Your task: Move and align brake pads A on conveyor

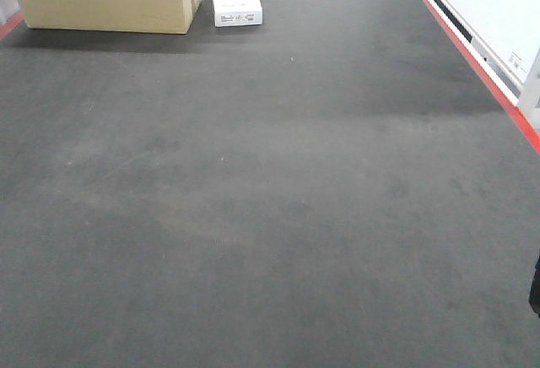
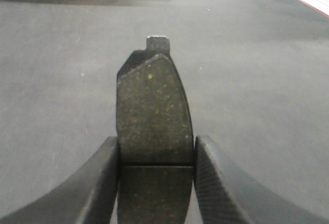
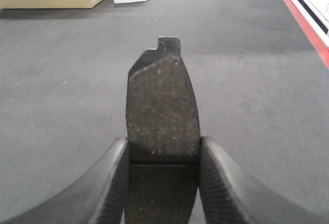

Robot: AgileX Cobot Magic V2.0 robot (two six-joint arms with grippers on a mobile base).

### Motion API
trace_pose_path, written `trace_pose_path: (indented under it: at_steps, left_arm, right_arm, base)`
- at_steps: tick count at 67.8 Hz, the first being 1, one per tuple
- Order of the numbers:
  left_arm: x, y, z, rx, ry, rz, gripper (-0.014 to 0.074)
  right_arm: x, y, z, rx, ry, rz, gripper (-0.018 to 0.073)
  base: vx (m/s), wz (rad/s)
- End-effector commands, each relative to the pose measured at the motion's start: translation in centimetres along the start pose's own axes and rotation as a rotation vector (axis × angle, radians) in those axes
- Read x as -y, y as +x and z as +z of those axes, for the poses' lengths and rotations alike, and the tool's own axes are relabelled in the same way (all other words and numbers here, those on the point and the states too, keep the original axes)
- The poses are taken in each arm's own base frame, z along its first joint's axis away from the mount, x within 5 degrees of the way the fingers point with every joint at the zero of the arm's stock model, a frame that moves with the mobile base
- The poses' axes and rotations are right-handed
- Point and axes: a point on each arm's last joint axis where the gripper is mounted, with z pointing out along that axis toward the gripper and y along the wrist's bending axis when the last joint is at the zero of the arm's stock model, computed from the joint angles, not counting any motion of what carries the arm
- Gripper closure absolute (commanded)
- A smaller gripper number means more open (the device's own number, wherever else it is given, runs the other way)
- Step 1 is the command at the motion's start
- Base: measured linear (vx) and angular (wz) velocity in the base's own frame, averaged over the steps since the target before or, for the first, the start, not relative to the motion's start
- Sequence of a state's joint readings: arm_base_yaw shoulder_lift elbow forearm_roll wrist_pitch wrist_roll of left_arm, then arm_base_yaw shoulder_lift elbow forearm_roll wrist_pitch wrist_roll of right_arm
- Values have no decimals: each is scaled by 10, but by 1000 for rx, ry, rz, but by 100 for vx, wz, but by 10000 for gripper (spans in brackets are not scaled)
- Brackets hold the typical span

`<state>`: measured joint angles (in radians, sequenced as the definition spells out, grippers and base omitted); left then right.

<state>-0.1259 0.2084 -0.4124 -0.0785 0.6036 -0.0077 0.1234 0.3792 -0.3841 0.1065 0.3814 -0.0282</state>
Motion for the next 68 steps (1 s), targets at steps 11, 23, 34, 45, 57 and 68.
trace_pose_path:
  at_steps: [11, 23, 34, 45, 57, 68]
  left_arm:
    - [1, -16, -3, 107, 12, -17, 603]
    - [1, -16, -3, 107, 12, -17, 603]
    - [1, -16, -3, 107, 12, -17, 603]
    - [1, -16, -3, 107, 12, -17, 603]
    - [1, -16, -3, 107, 12, -17, 603]
    - [1, -16, -3, 107, 12, -17, 603]
  right_arm:
    - [0, -17, -3, 115, 6, -8, 564]
    - [0, -17, -3, 115, 6, -8, 564]
    - [0, -17, -3, 115, 6, -8, 564]
    - [0, -17, -3, 115, 6, -8, 564]
    - [0, -17, -3, 115, 6, -8, 564]
    - [0, -17, -3, 115, 6, -8, 564]
  base:
    - [17, 1]
    - [9, 3]
    - [3, 1]
    - [0, 0]
    - [0, 0]
    - [0, 0]
